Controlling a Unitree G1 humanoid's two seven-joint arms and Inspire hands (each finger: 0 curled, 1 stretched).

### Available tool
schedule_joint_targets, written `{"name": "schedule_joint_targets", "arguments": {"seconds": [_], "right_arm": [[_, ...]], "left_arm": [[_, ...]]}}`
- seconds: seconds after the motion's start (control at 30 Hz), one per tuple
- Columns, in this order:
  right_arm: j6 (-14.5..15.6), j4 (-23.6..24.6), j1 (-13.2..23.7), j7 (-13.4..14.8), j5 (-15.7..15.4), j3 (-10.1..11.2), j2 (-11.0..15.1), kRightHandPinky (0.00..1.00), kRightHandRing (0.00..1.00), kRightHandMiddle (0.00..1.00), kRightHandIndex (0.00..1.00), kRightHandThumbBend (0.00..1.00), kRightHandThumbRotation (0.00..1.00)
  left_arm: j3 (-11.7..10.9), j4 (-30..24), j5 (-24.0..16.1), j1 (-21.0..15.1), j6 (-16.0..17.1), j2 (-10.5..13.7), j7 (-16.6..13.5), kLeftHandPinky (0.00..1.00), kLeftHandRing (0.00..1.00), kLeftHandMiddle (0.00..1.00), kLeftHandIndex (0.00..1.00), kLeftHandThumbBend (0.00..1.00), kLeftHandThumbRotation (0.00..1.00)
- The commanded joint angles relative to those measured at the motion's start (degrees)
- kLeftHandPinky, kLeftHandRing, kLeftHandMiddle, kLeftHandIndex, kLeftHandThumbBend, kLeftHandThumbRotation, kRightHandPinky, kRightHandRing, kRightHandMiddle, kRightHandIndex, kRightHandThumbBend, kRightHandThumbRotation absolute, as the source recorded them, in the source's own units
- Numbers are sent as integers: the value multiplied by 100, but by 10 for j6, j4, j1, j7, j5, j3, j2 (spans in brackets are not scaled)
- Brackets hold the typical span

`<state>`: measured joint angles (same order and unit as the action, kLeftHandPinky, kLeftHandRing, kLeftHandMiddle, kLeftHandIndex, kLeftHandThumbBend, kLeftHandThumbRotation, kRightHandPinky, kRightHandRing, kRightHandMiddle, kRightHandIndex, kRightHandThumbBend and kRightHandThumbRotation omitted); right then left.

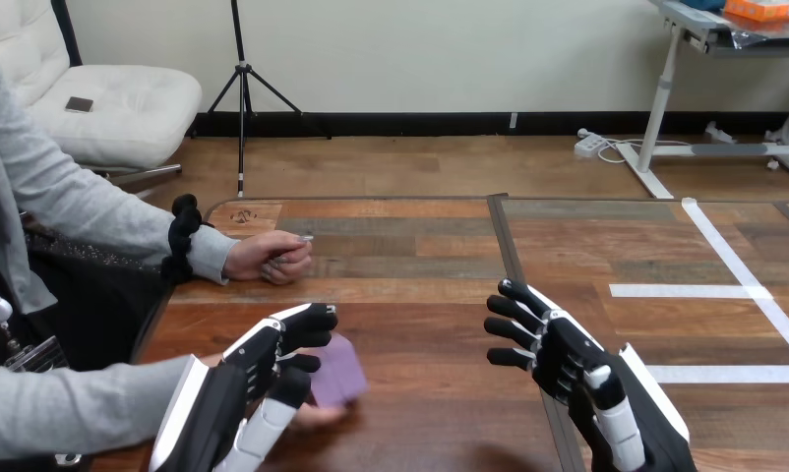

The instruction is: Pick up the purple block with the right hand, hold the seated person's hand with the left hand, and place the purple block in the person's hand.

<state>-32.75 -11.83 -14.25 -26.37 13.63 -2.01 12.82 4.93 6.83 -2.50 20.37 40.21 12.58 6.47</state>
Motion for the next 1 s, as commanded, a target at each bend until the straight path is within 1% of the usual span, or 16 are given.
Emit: {"name": "schedule_joint_targets", "arguments": {"seconds": [0.0, 0.17, 0.27, 0.37, 0.5, 0.7, 0.8, 0.87, 0.97], "right_arm": [[5, 57, -3, 2, 17, 6, -9, 82, 88, 91, 92, 100, 100], [-1, 61, -12, -6, 23, 5, -12, 85, 90, 91, 93, 100, 100], [4, 71, -21, -5, 25, 3, -13, 87, 90, 92, 94, 100, 100], [11, 83, -33, -2, 27, 1, -14, 88, 91, 92, 94, 100, 100], [5, 81, -39, -6, 31, -1, -18, 89, 92, 93, 94, 100, 100], [2, 85, -51, -3, 26, -2, -24, 91, 93, 94, 95, 100, 100], [1, 85, -55, -3, 25, -1, -28, 91, 93, 94, 95, 100, 100], [0, 84, -57, -4, 27, -1, -31, 91, 93, 94, 95, 100, 100], [-2, 80, -58, -3, 24, 0, -34, 91, 94, 94, 96, 100, 100]], "left_arm": [[1, -28, 17, 3, 9, -8, 8, 77, 84, 84, 81, 79, 100], [0, -35, 33, 17, 18, -18, 12, 82, 87, 85, 82, 75, 100], [3, -52, 52, 29, 10, -20, 20, 85, 88, 86, 83, 72, 100], [6, -56, 82, 33, 11, -25, 33, 87, 89, 87, 84, 71, 100], [9, -67, 114, 43, 6, -23, 53, 90, 91, 88, 86, 70, 100], [11, -81, 151, 54, 5, -24, 81, 94, 93, 91, 90, 69, 100], [11, -88, 164, 60, 4, -27, 91, 95, 94, 92, 92, 69, 100], [12, -92, 171, 63, 4, -30, 95, 96, 94, 93, 92, 70, 100], [14, -110, 177, 75, -6, -42, 89, 96, 94, 92, 92, 70, 100]]}}
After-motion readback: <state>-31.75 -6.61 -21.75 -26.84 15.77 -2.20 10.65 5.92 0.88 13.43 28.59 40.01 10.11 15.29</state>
